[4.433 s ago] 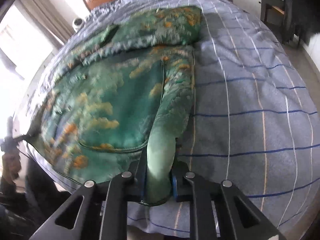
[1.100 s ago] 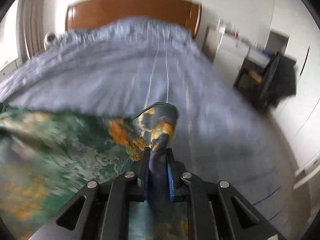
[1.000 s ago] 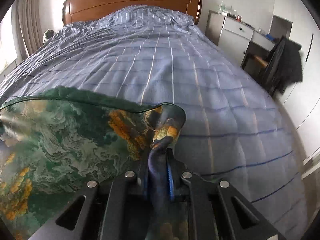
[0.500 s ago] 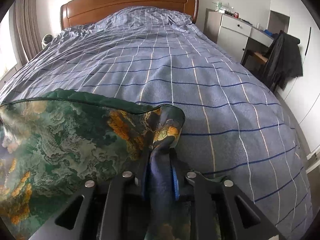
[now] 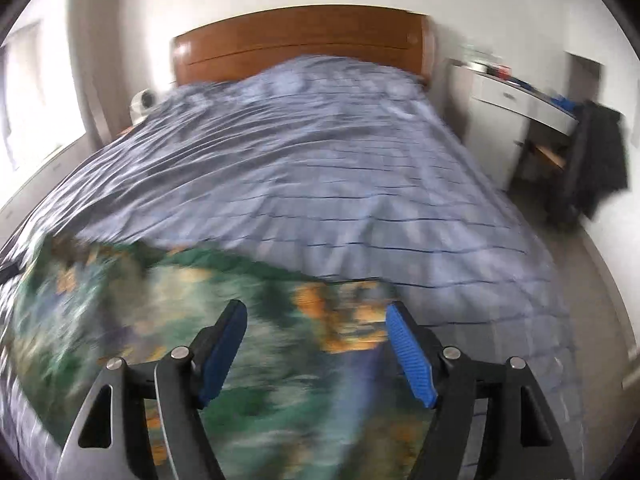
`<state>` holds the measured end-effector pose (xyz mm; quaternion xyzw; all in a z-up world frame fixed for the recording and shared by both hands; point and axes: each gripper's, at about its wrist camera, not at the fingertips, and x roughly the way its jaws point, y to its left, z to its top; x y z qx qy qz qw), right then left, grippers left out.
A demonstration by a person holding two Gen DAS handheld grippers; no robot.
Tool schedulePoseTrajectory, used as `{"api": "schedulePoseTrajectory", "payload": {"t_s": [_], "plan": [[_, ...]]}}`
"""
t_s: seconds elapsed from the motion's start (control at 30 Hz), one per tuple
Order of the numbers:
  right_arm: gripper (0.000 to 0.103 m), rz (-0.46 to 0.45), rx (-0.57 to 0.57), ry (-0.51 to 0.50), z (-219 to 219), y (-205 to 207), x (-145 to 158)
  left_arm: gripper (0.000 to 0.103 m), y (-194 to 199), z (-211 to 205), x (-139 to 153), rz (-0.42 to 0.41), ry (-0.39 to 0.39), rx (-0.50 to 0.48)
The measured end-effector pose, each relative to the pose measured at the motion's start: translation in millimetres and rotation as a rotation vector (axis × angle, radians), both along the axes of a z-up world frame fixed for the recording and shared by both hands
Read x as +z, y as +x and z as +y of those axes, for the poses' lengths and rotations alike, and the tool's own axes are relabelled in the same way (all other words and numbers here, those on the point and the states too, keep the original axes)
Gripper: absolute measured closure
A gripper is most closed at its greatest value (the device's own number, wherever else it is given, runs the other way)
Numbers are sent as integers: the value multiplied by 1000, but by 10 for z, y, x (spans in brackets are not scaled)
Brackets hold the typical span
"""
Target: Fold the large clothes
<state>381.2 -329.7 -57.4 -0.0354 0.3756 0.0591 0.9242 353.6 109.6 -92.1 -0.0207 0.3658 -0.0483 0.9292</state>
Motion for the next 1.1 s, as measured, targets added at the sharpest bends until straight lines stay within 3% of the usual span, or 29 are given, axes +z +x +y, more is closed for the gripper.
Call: {"api": "schedulePoseTrajectory", "payload": {"t_s": [0.1, 0.2, 0.37, 0.47, 0.7, 0.83, 1.1], "plan": [[29, 47, 51, -44, 213, 62, -228, 7, 298, 27, -174, 42, 56, 69], [29, 101, -3, -42, 146, 158, -532, 8, 461, 213, -371, 73, 89, 147], [29, 132, -99, 197, -298, 234, -866, 7, 489, 607, -704, 155, -117, 205], [29, 123, -98, 224, -335, 231, -926, 7, 434, 717, -770, 144, -200, 212], [29, 45, -84, 291, -403, 95, -1039, 5, 353, 692, -835, 101, -202, 211], [29, 44, -72, 385, -523, 118, -1100, 4, 371, 713, -857, 100, -224, 209], [29, 28, -63, 447, -593, 152, -1158, 3, 400, 756, -910, 100, -263, 208]]}}
